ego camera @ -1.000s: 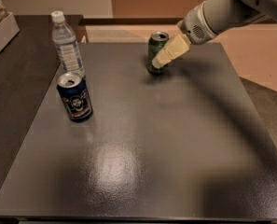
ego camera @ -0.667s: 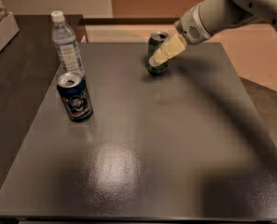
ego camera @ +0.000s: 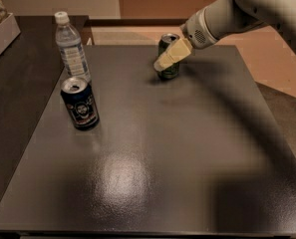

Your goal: Knock green can over

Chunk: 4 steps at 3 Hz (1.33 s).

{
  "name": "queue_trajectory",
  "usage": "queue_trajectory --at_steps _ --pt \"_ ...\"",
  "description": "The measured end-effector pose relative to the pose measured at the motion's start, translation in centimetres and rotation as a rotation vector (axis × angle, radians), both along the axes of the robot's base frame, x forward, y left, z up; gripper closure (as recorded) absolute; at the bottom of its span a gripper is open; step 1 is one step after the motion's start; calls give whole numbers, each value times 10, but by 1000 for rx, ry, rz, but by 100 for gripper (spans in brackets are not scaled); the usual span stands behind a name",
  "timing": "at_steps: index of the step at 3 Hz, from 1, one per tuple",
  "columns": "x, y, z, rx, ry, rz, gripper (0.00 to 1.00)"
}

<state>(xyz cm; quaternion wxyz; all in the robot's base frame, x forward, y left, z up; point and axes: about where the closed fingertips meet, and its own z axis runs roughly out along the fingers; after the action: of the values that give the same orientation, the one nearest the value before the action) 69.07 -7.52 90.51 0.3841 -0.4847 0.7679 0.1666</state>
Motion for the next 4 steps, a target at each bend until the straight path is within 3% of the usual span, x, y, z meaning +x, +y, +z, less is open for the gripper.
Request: queue_trajectory --at_steps 1,3,4 --pt "2 2 -7 5 6 0 18" --pt "0 0 -8 16 20 13 64" --pt "-7 -9 2 -16 29 23 88"
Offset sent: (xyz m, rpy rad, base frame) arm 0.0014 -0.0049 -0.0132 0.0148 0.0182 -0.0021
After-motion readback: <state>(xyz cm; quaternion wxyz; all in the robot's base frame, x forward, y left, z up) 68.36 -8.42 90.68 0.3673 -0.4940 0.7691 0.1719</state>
